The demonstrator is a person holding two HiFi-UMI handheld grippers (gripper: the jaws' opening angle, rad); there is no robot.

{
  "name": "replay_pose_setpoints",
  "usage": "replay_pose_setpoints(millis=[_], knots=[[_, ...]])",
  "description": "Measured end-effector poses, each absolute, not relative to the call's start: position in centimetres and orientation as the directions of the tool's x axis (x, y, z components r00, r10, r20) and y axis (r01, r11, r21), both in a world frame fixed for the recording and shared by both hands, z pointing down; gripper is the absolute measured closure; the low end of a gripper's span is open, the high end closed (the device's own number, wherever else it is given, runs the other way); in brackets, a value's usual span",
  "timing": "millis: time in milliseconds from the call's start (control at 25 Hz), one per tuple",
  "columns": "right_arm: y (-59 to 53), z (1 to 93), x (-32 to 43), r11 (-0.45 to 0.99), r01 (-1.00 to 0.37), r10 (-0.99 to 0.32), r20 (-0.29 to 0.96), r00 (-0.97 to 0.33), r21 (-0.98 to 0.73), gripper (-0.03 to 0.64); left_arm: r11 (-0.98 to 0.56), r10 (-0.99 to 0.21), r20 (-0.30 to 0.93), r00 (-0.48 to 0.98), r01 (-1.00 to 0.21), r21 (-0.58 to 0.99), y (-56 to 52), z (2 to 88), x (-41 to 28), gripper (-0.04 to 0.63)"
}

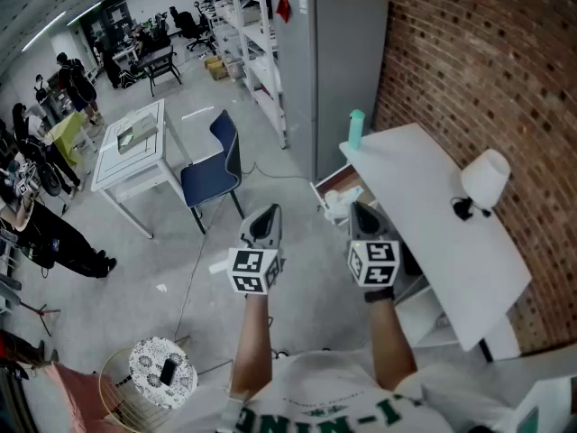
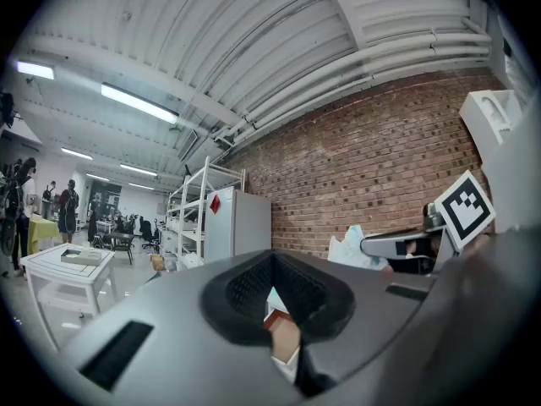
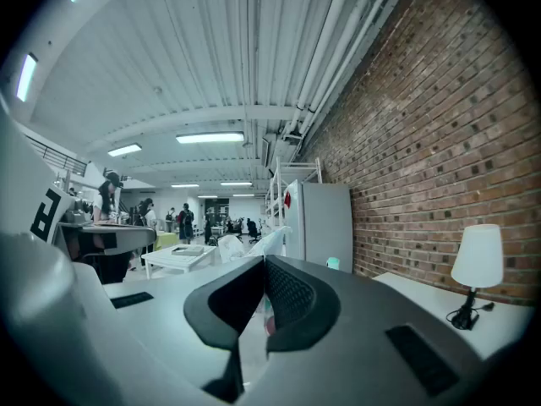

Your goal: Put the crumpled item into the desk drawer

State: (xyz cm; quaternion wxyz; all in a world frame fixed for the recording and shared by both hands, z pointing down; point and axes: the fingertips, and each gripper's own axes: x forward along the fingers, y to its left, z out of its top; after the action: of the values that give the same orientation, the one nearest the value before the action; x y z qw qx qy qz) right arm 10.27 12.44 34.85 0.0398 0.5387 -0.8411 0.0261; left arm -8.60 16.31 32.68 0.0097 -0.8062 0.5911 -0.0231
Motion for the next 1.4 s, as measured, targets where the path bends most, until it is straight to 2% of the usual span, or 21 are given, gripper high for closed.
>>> replay_pose_setpoints(millis=[480,840,1160,1400], knots=[[12.6,35.4,10.2,0.435,-0.9,-0.893,0.114,-0.435,-0.026,0.612,-0.306,-0.952,0.033,0.305,-0.952,-0.028,16.7,32.1,-8.2,0.6],[13.4,35.5,12.2,0.431,-0.896,-0.891,0.104,-0.441,-0.107,0.612,-0.317,-0.947,0.057,0.316,-0.948,-0.022,17.5,33.0,-5.8,0.6],[14.6,38.1,13.6,0.442,-0.883,-0.876,0.134,-0.463,-0.158,0.612,-0.333,-0.934,0.137,0.33,-0.943,0.002,17.6,37.4,-3.3,0.6],[12.2,39.8,13.1,0.42,-0.895,-0.884,0.155,-0.442,-0.152,0.611,-0.367,-0.922,0.127,0.367,-0.93,0.022,14.5,37.7,-3.0,0.6]])
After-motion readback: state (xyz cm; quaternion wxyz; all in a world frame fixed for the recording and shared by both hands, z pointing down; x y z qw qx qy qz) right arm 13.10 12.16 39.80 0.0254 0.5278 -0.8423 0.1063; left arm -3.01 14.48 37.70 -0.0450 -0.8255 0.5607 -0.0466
